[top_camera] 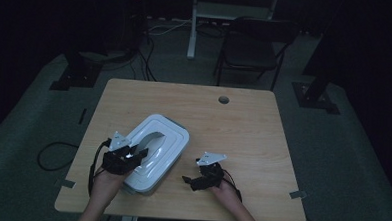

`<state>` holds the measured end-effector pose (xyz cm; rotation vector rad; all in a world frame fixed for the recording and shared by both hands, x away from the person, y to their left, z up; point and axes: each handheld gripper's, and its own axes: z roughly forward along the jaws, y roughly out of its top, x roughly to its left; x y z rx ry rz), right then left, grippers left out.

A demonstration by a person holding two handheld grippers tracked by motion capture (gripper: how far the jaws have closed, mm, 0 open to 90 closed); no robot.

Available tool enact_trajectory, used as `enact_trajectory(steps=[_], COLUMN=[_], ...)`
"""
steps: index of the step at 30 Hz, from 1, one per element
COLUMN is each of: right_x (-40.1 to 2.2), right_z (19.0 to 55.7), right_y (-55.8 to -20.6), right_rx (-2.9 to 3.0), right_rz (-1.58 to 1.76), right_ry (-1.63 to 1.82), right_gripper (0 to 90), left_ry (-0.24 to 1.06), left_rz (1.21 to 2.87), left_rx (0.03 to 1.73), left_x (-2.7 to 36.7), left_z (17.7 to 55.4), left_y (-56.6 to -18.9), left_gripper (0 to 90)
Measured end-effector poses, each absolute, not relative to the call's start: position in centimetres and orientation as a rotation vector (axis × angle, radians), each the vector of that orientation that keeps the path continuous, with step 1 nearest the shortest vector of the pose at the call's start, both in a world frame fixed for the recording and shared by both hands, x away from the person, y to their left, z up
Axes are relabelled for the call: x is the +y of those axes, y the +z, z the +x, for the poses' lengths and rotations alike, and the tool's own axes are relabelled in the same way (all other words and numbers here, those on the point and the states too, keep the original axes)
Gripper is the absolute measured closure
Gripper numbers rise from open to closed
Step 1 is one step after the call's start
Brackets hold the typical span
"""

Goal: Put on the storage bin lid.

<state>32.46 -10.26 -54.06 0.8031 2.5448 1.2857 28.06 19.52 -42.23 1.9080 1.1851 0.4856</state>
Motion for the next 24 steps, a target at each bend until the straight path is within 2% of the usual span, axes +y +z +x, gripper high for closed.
enact_trajectory(steps=[5,7,10,20,23,24], right_x=[-10.2,-10.2,-10.3,-10.9,-11.0,-11.0], right_z=[32.4,32.4,32.4,32.5,32.6,32.6], right_y=[-54.1,-54.0,-53.9,-53.5,-53.5,-53.5], right_rx=[2.556,2.555,2.55,2.526,2.524,2.523], right_rz=[0.795,0.792,0.794,0.813,0.819,0.82], right_ry=[1.276,1.272,1.279,1.281,1.28,1.281], right_gripper=[12.7,12.7,12.6,12.7,12.7,12.7], left_ry=[0.444,0.431,0.433,0.441,0.43,0.442], left_rz=[1.905,1.912,1.904,1.784,1.758,1.763], left_rx=[1.139,1.107,1.077,1.031,1.021,1.01], left_x=[20.1,20.3,20.7,25.4,26.7,27.0], left_z=[28.1,28.0,27.8,27.7,28.4,28.5], left_y=[-42.4,-42.3,-42.1,-40.6,-40.9,-41.1], left_gripper=[66.4,57.7,53.7,46.4,36.9,29.8])
